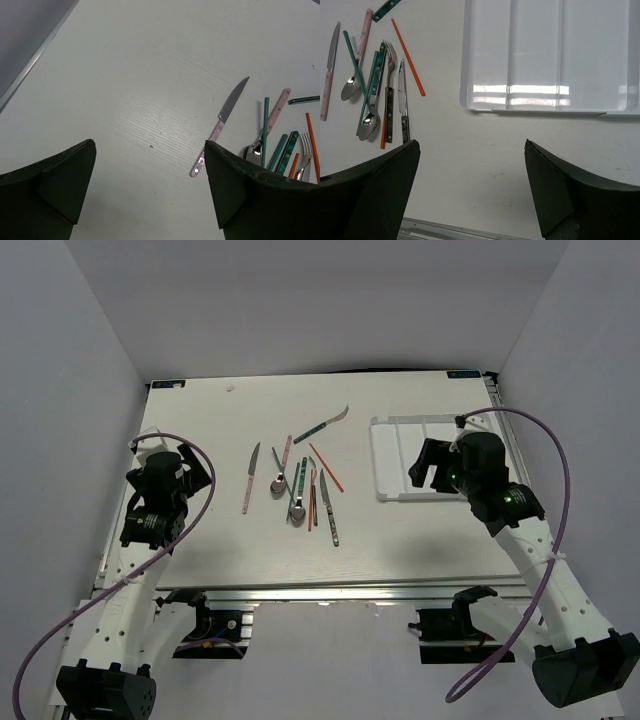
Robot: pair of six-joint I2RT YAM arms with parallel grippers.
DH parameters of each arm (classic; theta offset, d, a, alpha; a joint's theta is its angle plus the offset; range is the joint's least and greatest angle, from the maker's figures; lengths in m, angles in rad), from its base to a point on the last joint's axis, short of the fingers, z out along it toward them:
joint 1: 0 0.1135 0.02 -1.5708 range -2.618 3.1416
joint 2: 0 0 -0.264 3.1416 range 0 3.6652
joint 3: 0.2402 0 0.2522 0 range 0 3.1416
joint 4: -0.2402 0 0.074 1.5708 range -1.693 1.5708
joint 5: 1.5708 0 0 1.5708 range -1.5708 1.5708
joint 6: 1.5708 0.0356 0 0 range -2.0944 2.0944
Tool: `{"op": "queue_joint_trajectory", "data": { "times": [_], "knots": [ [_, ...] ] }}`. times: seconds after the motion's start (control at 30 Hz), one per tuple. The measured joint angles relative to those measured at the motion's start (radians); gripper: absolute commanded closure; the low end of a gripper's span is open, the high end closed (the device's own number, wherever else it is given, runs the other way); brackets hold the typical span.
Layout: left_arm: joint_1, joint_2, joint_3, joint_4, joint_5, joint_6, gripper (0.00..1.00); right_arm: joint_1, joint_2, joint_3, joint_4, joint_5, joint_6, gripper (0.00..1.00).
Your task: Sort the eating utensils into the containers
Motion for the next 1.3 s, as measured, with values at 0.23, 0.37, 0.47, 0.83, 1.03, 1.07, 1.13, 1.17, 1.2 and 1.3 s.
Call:
{"op": "queue_joint_trajectory", "data": {
  "times": [0.23,0.37,0.47,0.83,1.03,1.07,1.13,1.17,1.2,1.3],
  "knots": [
    [0.000,0.000,0.000,-0.001,-0.005,-0.002,0.02,0.006,0.064,0.002,0.029,-0.112,0.006,0.11],
    [0.000,0.001,0.000,-0.003,-0.007,-0.003,0.02,0.137,0.168,0.049,0.072,-0.145,0.027,0.11],
    [0.000,0.001,0.000,-0.005,-0.015,-0.003,0.02,0.320,0.351,0.180,0.078,-0.056,0.036,0.11],
    [0.000,0.001,0.000,-0.006,-0.027,-0.004,0.02,0.578,0.827,0.343,0.048,0.199,0.124,0.40],
    [0.000,0.001,0.000,-0.006,-0.029,-0.004,0.02,0.610,0.945,0.344,0.043,0.211,0.143,0.50],
    [0.000,0.001,0.000,-0.006,-0.029,-0.004,0.02,0.613,0.955,0.344,0.044,0.211,0.144,0.52],
    [0.000,0.001,0.000,-0.006,-0.029,-0.004,0.02,0.617,0.969,0.343,0.047,0.211,0.148,0.56],
    [0.000,0.001,0.000,-0.006,-0.029,-0.004,0.02,0.618,0.974,0.343,0.048,0.211,0.150,0.58],
    [0.000,0.001,0.000,-0.006,-0.029,-0.004,0.02,0.618,0.978,0.343,0.051,0.211,0.153,0.60],
    [0.000,0.001,0.000,-0.006,-0.029,-0.004,0.02,0.617,0.991,0.338,0.055,0.211,0.161,0.71]
  ]
}}
